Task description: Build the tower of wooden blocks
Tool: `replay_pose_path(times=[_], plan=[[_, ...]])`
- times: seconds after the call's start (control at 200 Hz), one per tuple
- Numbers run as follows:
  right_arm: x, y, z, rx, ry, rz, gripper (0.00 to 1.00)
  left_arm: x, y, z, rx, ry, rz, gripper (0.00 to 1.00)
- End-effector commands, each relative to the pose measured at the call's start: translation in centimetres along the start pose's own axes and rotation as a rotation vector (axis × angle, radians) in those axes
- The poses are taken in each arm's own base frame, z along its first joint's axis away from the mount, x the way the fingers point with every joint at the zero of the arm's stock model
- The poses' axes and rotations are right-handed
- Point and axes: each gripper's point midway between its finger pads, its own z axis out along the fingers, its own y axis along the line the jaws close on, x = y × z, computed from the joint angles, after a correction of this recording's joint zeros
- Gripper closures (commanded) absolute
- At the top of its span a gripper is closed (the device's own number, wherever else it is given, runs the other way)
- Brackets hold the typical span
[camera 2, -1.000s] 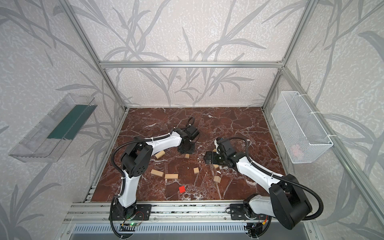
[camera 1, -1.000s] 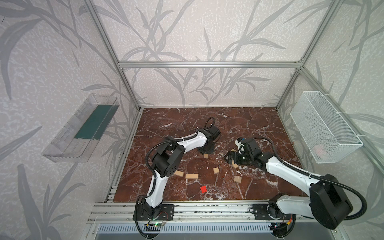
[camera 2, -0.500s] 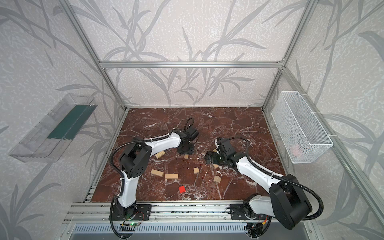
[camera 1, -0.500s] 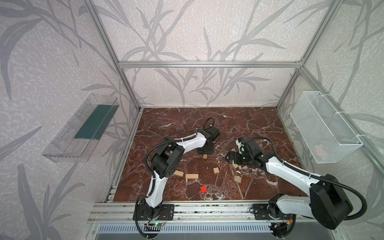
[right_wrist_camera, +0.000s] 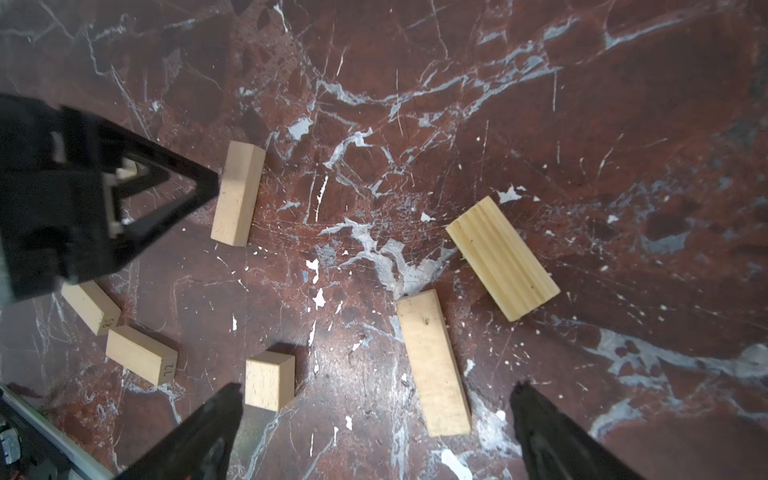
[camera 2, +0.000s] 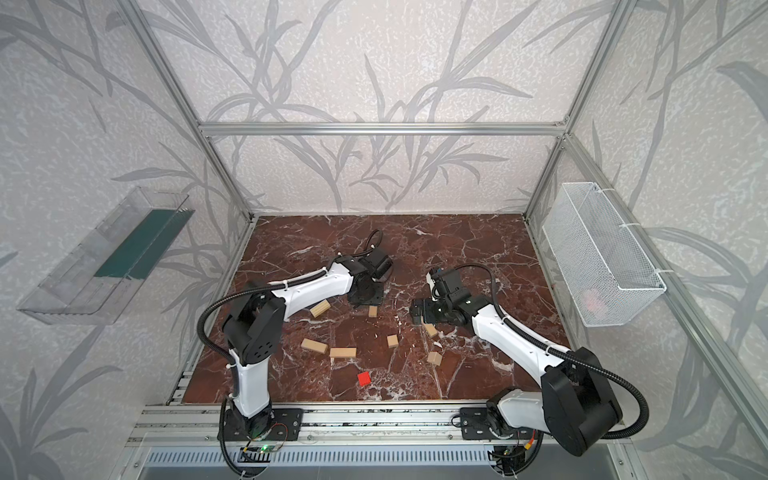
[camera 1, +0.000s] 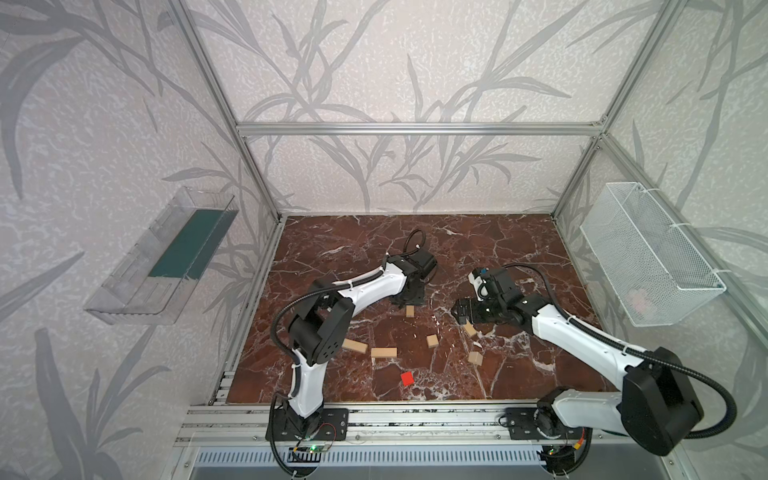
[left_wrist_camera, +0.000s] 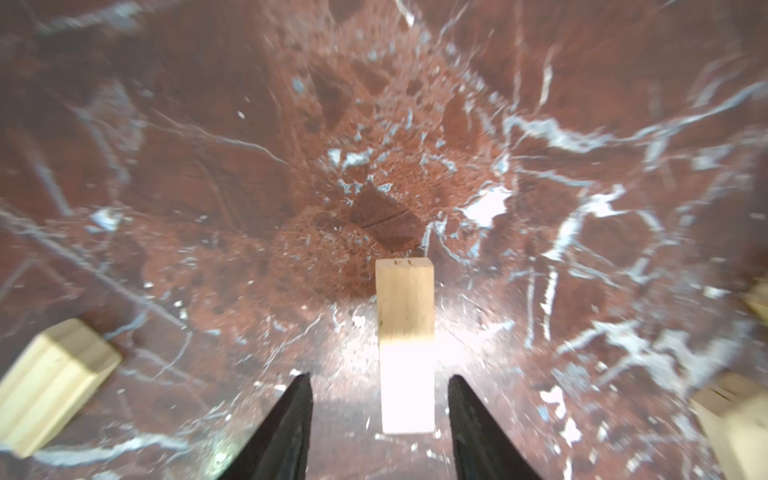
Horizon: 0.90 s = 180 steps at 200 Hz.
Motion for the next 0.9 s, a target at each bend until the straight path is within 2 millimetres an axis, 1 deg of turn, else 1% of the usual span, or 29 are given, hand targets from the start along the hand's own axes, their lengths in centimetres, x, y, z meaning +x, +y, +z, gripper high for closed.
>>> replay_pose_path(times=[0.0,0.07,0.26,0.38,0.47,0.635,0.78,0.895], plan=[[1.7,-0.8,0.4,0.057,0.13,-0.028,0.01,0.0,0.5,-2.1,0.017,-0.041,0.022,0.47],[2.6,-1.8,0.3,0.123,0.209,-0.04,0.0,0.1,0.5,-2.9,0.045,-0.062,0.025,0.47],[4.2,-3.5,0.4,0.205,0.295,-0.071,0.02,0.6,-0.3,-5.9,0.168,-0.099,0.056,0.46],[4.8,-3.6,0.5,0.215,0.333,-0.08,0.07,1.2,-1.4,-7.2,0.288,-0.122,0.047,0.45],[5.0,-3.3,1.0,0.188,0.338,-0.082,0.11,1.7,-1.9,-7.5,0.348,-0.13,0.027,0.43],[5.5,-3.1,2.2,0.188,0.376,-0.123,0.2,1.9,-1.6,-7.2,0.345,-0.133,-0.003,0.39],[5.5,-3.3,2.8,0.196,0.384,-0.142,0.23,1.8,-2.0,-7.4,0.39,-0.149,-0.045,0.36],[5.3,-3.2,3.4,0.188,0.387,-0.149,0.28,1.8,-1.5,-7.2,0.375,-0.167,-0.07,0.35]])
